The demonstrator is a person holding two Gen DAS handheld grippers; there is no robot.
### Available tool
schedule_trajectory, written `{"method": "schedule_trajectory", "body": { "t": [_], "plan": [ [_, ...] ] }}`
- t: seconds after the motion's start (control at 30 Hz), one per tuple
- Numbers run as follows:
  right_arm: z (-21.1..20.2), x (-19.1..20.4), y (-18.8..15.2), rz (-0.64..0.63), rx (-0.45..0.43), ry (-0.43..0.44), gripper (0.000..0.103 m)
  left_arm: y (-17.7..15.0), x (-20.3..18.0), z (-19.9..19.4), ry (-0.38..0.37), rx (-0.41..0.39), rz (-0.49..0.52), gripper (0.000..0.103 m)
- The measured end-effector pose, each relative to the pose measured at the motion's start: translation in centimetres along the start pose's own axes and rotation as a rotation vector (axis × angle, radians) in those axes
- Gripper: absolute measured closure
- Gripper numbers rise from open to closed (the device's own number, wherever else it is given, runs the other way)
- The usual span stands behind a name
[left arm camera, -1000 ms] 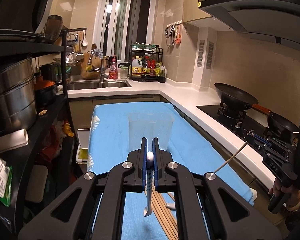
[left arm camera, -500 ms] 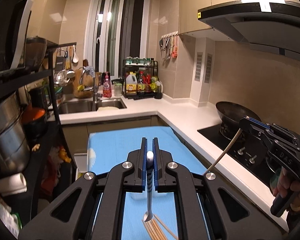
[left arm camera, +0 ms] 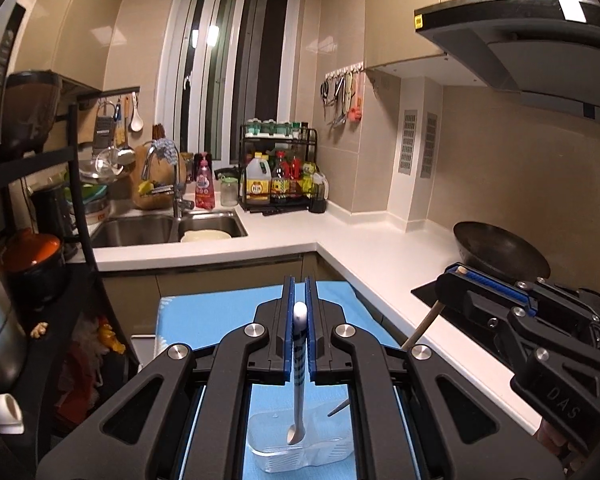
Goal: Organize utensils
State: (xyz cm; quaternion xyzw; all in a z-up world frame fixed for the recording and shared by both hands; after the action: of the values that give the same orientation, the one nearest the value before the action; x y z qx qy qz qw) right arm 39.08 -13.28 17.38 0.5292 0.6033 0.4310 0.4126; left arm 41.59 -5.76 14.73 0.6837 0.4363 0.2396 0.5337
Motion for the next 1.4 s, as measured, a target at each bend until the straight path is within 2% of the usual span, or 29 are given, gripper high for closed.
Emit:
{"method": "schedule_trajectory", "body": {
  "t": [0.23,0.5,0.57,0.6,0.63,0.67,0.7,0.77,1.03,1.17,1.4],
  "plan": [
    [3.0,0.3,-4.1,-0.024,0.066,-0.004,0.097,-3.7,2.8,3.5,0.025,0.034,-0.036,0.098],
    [4.9,0.0,-7.7,0.004,0.137,0.010,0.096,-7.1,4.5,5.5,0.063,0.088,-0.048,0.097],
    [5.0,0.2,-8.5,0.004,0.151,0.024,0.095,-7.9,4.9,5.4,0.082,0.102,-0.059,0.080],
    [5.0,0.4,-8.9,-0.002,0.156,0.025,0.091,-8.1,5.2,5.1,0.092,0.105,-0.065,0.042],
    [4.9,0.5,-9.2,-0.011,0.156,0.018,0.074,-8.2,5.5,4.7,0.116,0.094,-0.069,0.012],
    [4.6,0.4,-9.3,-0.012,0.145,0.001,0.061,-8.0,5.9,3.6,0.158,0.053,-0.068,0.008],
    [4.3,0.3,-9.3,-0.003,0.131,-0.008,0.044,-7.9,6.0,3.0,0.166,0.038,-0.070,0.008],
    [3.5,0.2,-9.3,0.011,0.118,0.000,0.043,-7.8,6.2,2.4,0.156,0.059,-0.080,0.008],
    [-0.7,-1.3,-8.3,0.081,0.084,-0.025,0.034,-8.6,6.2,-2.5,0.214,0.081,-0.107,0.008],
    [-4.7,-1.6,-8.1,0.103,0.059,-0.043,0.030,-9.3,4.9,-6.2,0.246,0.076,-0.111,0.008],
    [-11.7,-0.9,-11.4,0.093,0.051,-0.059,0.021,-12.4,1.1,-12.7,0.277,0.086,-0.087,0.008]
  ]
}}
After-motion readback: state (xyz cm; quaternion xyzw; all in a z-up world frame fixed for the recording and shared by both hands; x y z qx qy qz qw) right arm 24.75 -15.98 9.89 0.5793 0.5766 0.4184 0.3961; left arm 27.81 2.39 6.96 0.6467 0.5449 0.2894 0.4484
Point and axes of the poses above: each gripper's, at about its wrist camera, not at the fingertips, and z roughly the way its jaws point, x to its left, y to its top, the point moved 9 cm from there along z, roughly the way its jaws point, and after that the axes turned 12 degrees about -y, right-handed, at the moved point
